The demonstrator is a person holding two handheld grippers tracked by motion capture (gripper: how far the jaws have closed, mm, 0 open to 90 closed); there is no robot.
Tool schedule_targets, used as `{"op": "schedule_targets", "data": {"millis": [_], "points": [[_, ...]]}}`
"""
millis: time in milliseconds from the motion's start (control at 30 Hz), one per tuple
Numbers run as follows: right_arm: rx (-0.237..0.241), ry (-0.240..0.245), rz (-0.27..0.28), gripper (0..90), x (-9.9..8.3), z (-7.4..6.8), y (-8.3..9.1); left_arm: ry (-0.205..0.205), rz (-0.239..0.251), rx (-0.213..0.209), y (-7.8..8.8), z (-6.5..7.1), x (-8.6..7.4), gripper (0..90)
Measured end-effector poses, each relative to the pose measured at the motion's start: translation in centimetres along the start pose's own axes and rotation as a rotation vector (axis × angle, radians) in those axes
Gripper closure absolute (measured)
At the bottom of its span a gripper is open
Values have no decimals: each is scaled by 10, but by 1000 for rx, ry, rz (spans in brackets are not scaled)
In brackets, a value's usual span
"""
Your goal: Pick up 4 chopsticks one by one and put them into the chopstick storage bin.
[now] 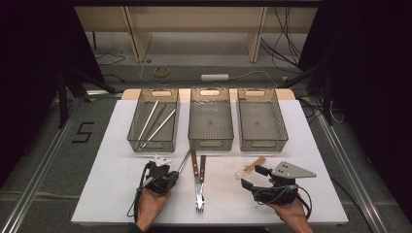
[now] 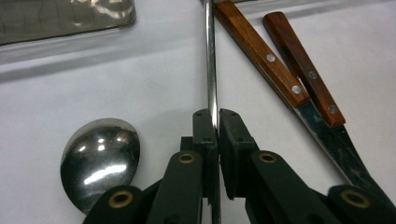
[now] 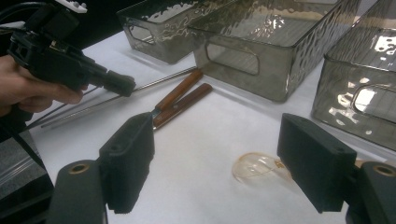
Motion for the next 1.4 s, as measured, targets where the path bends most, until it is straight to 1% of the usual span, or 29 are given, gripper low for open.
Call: {"op": "schedule_targets", "data": {"millis": [33, 67, 200, 267, 400, 633, 667, 733, 767, 900, 933, 1000, 1033, 1100, 1133, 1167, 1267, 1300, 1400], "points": [[0, 0, -1, 285, 0, 0, 0, -5, 0, -5, 1, 0, 1, 853], [0, 0, -2, 285, 0, 0, 0, 1, 7, -8, 2, 1, 2, 853], [0, 1, -1, 284, 0, 0, -1, -6, 13, -26, 6, 3, 5, 853], [-2, 1, -2, 285, 0, 0, -1, -17, 17, -30, 8, 2, 6, 854], [-2, -1, -3, 285, 0, 1, 0, -17, 25, -50, 11, 6, 8, 855], [-1, -1, -1, 285, 0, 1, 0, -36, 33, -66, 19, 9, 11, 854], [-1, -2, -2, 285, 0, 1, 0, -35, 40, -68, 20, 9, 12, 854], [-2, 1, -2, 285, 0, 1, 0, -44, 35, -75, 22, 10, 12, 855], [-1, 0, -2, 285, 0, 1, 0, -38, 48, -76, 24, 11, 13, 854], [-2, -3, -4, 285, -1, 1, -1, -47, 51, -84, 26, 10, 14, 855], [-2, -2, -3, 285, -1, 1, 0, -43, 58, -85, 26, 10, 14, 855], [-1, -1, -1, 285, 0, 1, 0, -49, 59, -87, 28, 11, 15, 855], [-1, -1, -3, 285, -1, 1, -1, -47, 71, -88, 29, 12, 16, 855], [-1, -3, -3, 285, -1, 1, 0, -51, 74, -87, 31, 11, 17, 855], [-1, -4, -3, 285, -1, 1, 0, -49, 81, -89, 32, 11, 18, 855], [-1, -2, -2, 285, -1, 1, 0, -50, 78, -93, 33, 10, 18, 855], [-1, -2, -3, 285, -1, 1, 0, -43, 102, -98, 38, 11, 21, 855], [-1, -1, -2, 286, -1, 1, 0, -47, 109, -98, 40, 10, 22, 855], [-1, -2, -3, 286, -1, 1, 0, -41, 123, -100, 46, 8, 26, 855]]}}
Point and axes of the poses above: each handheld gripper's, and its own axes: y roughly backward along the jaws, x roughly out of its top, z roughly to its right, the point moved 9 cm from there along -y, roughly forward along the jaws, and after that the axes turned 7 degrees about y, right-handed, at the moved point
